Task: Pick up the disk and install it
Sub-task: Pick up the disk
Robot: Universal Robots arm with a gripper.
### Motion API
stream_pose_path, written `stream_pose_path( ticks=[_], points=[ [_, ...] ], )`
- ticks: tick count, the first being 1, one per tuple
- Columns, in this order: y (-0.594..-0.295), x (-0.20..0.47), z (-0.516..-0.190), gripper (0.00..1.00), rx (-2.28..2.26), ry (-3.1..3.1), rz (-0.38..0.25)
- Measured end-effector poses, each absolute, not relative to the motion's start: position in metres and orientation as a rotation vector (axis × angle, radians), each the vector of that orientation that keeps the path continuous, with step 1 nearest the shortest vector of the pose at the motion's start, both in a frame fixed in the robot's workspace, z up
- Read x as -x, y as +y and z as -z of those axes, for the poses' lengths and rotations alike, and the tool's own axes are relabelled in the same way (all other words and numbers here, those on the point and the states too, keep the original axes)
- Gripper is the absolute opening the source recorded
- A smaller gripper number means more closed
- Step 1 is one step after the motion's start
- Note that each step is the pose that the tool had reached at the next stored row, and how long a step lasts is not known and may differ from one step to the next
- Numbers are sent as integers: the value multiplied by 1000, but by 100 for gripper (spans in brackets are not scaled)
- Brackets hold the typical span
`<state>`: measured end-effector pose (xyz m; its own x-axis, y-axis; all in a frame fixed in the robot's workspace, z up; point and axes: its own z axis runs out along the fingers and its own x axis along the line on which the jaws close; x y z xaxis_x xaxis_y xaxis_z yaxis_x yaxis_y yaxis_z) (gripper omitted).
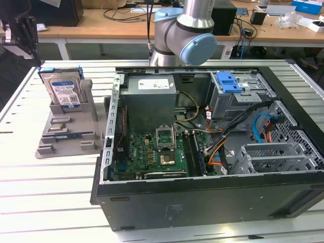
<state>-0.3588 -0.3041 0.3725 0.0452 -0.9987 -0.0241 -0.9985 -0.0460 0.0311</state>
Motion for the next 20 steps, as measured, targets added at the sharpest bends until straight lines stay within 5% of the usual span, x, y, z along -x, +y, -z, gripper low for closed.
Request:
stream_pose_path(
  ticks=[6,10,20],
  points=[
    [-304,359,-372,16,-2273,-2159,61],
    [-304,359,-372,36,-2277,-2154,61],
    [-294,359,-372,36,-2280,-2152,61]
  ],
)
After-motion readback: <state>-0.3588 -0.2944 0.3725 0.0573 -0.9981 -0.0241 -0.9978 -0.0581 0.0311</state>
